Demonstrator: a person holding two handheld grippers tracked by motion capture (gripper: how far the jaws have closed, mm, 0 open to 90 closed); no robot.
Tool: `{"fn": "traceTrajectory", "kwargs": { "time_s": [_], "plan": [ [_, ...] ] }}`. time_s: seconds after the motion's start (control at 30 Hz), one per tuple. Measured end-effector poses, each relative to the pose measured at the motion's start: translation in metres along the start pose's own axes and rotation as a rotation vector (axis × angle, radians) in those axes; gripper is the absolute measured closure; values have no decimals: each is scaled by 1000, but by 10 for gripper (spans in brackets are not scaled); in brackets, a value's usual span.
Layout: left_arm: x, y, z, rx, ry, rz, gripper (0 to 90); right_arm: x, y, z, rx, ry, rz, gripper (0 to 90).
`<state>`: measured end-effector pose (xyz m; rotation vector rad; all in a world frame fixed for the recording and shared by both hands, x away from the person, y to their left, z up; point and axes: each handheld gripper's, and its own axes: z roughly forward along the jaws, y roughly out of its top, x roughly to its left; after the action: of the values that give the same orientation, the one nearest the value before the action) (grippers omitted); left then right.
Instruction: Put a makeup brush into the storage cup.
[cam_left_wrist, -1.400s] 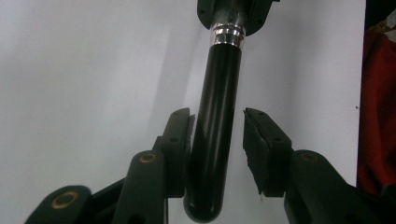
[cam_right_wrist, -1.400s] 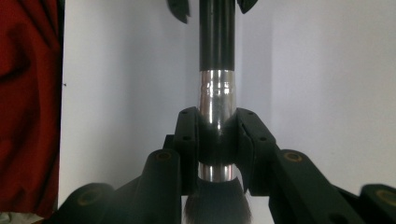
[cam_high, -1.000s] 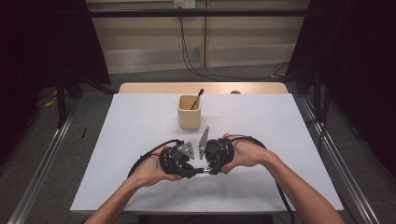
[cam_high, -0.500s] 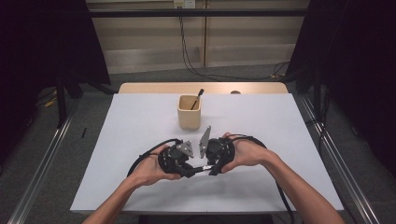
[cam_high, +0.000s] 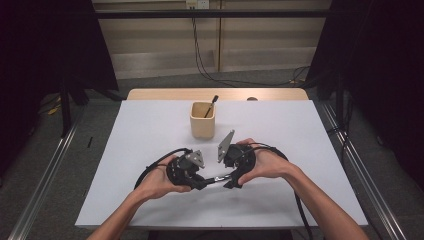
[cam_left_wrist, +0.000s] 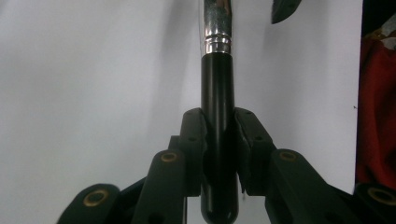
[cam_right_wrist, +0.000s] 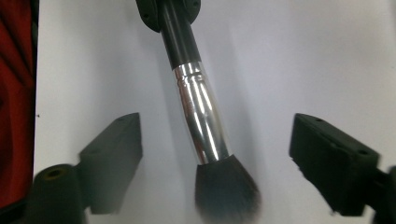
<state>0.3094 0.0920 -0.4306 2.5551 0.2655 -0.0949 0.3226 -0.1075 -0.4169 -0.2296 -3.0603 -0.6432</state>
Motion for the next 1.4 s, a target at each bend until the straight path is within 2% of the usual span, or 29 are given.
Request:
{"fn": "traceTrajectory", "kwargs": {
  "time_s": [0.23, 0.53, 0.57, 0.63, 0.7, 0.9, 1.07, 1.2, 1.27, 1.4],
  "plan": [
    [2, -7, -8, -24, 5, -17, 749, -2, -10, -6, -55, -16, 40, 98],
    [4, -22, -16, -61, 9, -56, 748, -4, -27, -16, -123, -41, 95, 65],
    [4, -24, -16, -55, 7, -59, 748, -3, -29, -16, -127, -36, 94, 41],
    [4, -26, -17, -61, 7, -64, 748, -2, -32, -17, -146, -28, 106, 48],
    [4, -28, -19, -67, 3, -66, 748, -1, -35, -18, -154, -42, 109, 48],
    [3, -35, -22, -89, 17, -89, 748, 1, -45, -19, -173, -47, 164, 59],
    [4, -40, -24, -103, 9, -100, 748, 2, -55, -19, -187, -80, 203, 66],
    [-1, -43, -25, -118, -3, -107, 748, 5, -60, -18, -200, -79, 205, 59],
    [-2, -45, -26, -118, 8, -104, 748, 7, -62, -18, -203, -78, 206, 59],
    [-3, -50, -27, -144, 13, -127, 748, 9, -68, -18, -208, -87, 217, 56]
  ]
}}
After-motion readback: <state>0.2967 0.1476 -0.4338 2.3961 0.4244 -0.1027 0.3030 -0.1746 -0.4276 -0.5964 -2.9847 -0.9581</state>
